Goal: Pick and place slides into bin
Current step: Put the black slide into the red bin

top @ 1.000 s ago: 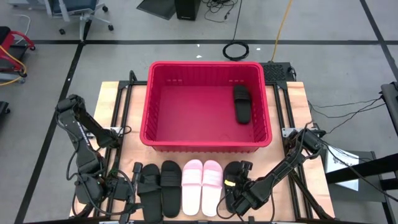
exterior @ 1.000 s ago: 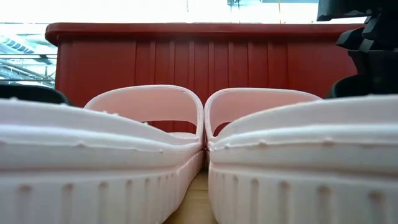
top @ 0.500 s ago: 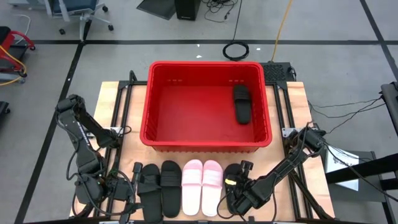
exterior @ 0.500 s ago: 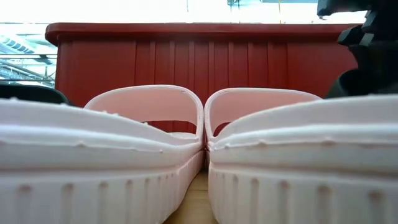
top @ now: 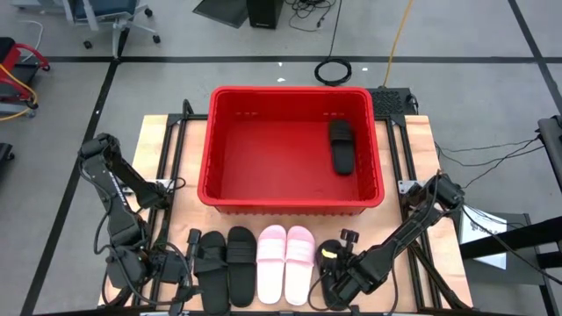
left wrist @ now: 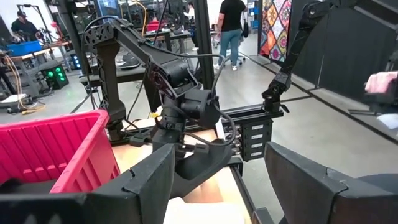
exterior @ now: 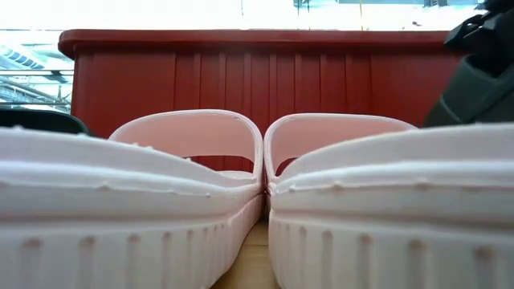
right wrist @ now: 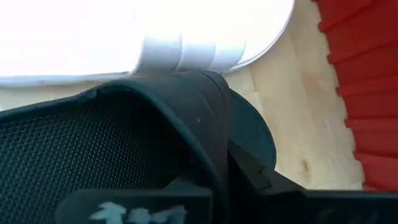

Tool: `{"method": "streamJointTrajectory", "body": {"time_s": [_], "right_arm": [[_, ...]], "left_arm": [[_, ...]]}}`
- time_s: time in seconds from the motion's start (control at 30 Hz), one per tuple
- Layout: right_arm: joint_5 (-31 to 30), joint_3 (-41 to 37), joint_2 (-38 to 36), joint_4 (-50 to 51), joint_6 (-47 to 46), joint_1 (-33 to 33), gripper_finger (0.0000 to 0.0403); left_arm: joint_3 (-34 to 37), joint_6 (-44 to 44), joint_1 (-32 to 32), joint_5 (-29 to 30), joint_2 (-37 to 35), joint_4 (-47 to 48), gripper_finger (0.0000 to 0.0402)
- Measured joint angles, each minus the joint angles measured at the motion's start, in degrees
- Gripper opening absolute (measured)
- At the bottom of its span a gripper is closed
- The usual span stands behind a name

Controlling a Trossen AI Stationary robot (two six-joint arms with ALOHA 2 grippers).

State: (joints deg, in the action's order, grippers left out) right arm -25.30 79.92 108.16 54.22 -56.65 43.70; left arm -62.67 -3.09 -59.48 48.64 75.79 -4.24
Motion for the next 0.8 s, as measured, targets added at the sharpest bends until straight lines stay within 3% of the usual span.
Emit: {"method": "streamJointTrajectory", "body": {"time_s": [0.5, 0.8], "right_arm": [[-2.11, -0.03, -7.41, -7.13, 11.77, -1.28, 0.0006], [-3.36, 0.0, -14.29, -12.4, 22.81, -3.61, 0.0006]], "left_arm": [[0.0, 0.04, 3.1, 7.36, -0.03, 2.67, 0.025], [0.0, 3.35, 8.46, 7.74, -2.12, 1.7, 0.025]]}}
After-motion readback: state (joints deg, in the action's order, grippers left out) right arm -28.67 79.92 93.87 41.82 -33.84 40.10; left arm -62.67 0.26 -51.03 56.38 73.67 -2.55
